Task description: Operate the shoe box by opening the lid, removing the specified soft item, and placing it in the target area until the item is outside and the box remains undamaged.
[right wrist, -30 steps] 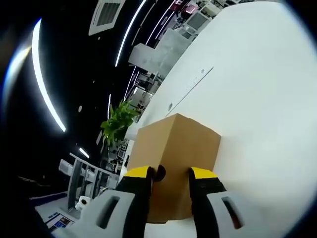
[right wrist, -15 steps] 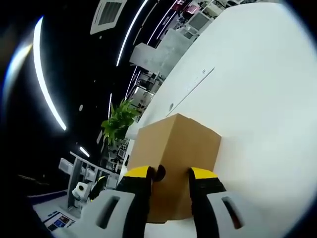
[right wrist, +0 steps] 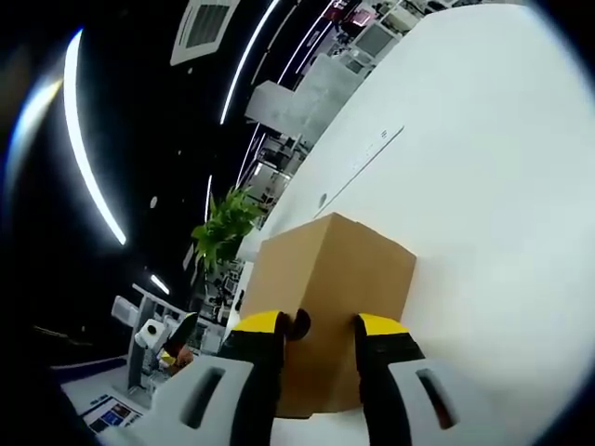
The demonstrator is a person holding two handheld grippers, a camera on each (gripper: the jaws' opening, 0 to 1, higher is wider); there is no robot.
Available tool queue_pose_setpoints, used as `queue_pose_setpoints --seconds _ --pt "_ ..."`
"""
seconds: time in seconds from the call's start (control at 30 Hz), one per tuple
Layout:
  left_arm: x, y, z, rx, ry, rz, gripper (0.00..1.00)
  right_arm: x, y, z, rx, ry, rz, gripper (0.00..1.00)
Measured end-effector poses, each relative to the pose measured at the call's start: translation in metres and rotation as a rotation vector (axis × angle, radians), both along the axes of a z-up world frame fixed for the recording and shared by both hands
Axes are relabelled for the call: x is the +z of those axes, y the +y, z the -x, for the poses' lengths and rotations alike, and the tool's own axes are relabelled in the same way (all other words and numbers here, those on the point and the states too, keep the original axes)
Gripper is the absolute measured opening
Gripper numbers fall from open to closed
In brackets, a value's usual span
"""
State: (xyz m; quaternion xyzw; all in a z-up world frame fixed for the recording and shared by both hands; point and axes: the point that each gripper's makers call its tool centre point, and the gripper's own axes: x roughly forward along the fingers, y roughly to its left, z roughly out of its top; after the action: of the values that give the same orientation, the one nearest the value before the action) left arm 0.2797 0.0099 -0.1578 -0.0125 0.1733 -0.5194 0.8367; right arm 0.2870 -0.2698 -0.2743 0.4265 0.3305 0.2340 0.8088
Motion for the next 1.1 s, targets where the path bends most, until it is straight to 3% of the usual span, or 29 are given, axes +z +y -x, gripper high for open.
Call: queue_pose_setpoints --seconds 0.13,0.4,0.73,0.8,1.1 --pt "-0.004 -0.001 -0.014 0.005 -0.009 -0.046 0.73 0.0 0.0 0.0 -0.001 0.001 -0.006 0.3" --pt "-0.018 0.001 -0.047 -0.003 0.037 -0.083 0.72 0.0 -0.002 -0.003 -0.007 0.0 -0.004 0.3" --pt "-0.035 0.0 -0.07 -0.016 0.113 -0.075 0.71 0.001 -0.002 -0.003 -0.011 -0.015 -0.011 0.3" --pt "-0.04 0.0 -0.075 -0.017 0.138 -0.075 0.66 0.001 -0.001 -0.001 -0.018 -0.016 -0.021 0.3" --pt "-0.049 -0.001 -0.095 -0.009 0.167 -0.054 0.66 0.001 -0.003 -0.003 -0.017 -0.023 -0.016 0.3"
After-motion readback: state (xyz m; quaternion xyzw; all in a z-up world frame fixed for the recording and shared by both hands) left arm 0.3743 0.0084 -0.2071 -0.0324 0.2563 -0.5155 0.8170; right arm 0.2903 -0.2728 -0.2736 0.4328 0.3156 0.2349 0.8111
